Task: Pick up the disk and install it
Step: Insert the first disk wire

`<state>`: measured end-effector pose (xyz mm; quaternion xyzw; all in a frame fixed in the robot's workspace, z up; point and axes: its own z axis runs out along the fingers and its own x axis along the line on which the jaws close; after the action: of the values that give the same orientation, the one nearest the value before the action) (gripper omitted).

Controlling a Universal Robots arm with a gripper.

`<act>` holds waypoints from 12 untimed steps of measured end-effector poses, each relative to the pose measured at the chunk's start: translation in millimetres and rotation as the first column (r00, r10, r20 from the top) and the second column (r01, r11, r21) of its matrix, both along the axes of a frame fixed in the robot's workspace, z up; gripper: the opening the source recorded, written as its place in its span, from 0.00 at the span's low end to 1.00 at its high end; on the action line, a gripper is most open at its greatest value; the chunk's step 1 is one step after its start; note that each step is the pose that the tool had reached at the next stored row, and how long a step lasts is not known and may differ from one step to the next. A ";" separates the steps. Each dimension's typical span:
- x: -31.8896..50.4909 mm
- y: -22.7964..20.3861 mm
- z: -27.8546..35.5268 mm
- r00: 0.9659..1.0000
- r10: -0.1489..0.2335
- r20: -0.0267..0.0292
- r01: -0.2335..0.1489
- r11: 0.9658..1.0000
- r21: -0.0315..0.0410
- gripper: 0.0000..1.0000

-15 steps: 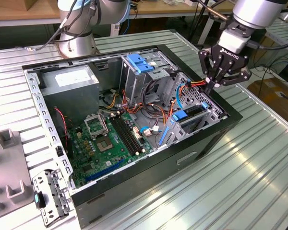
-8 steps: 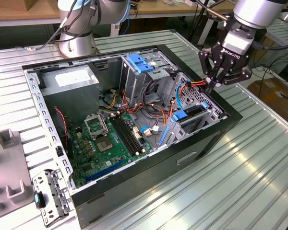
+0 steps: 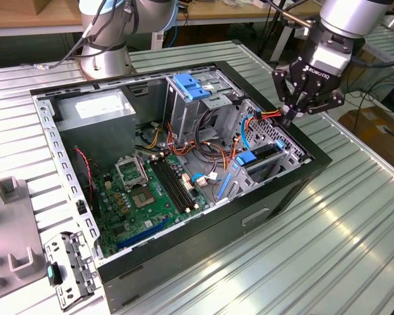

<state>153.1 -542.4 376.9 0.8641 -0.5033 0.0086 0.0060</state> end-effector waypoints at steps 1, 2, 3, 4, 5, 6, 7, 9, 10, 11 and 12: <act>1.1 0.8 0.0 1.000 0.002 0.000 -0.002 1.000 0.000 0.11; 2.3 1.9 0.0 1.000 0.003 0.000 -0.003 1.000 0.000 0.11; 3.1 2.8 0.0 1.000 0.005 0.000 -0.005 1.000 0.000 0.11; 6.1 6.4 0.0 1.000 0.009 0.000 -0.009 1.000 0.000 0.11; 6.4 6.7 0.0 1.000 0.009 0.000 -0.009 1.000 0.000 0.11; 6.4 6.7 0.0 1.000 0.009 0.000 -0.009 1.000 0.000 0.11; 6.5 6.9 0.0 1.000 0.009 0.000 -0.009 1.000 0.000 0.11; 6.5 7.1 0.0 1.000 0.009 0.000 -0.009 1.000 0.000 0.11; 6.6 7.1 0.0 1.000 0.009 0.000 -0.009 1.000 0.000 0.11; 6.6 7.1 0.0 1.000 0.009 0.000 -0.009 1.000 0.000 0.11; 6.6 7.1 0.0 1.000 0.009 0.000 -0.009 1.000 0.000 0.11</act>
<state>159.7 -535.2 376.9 0.8664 -0.4993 0.0087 0.0060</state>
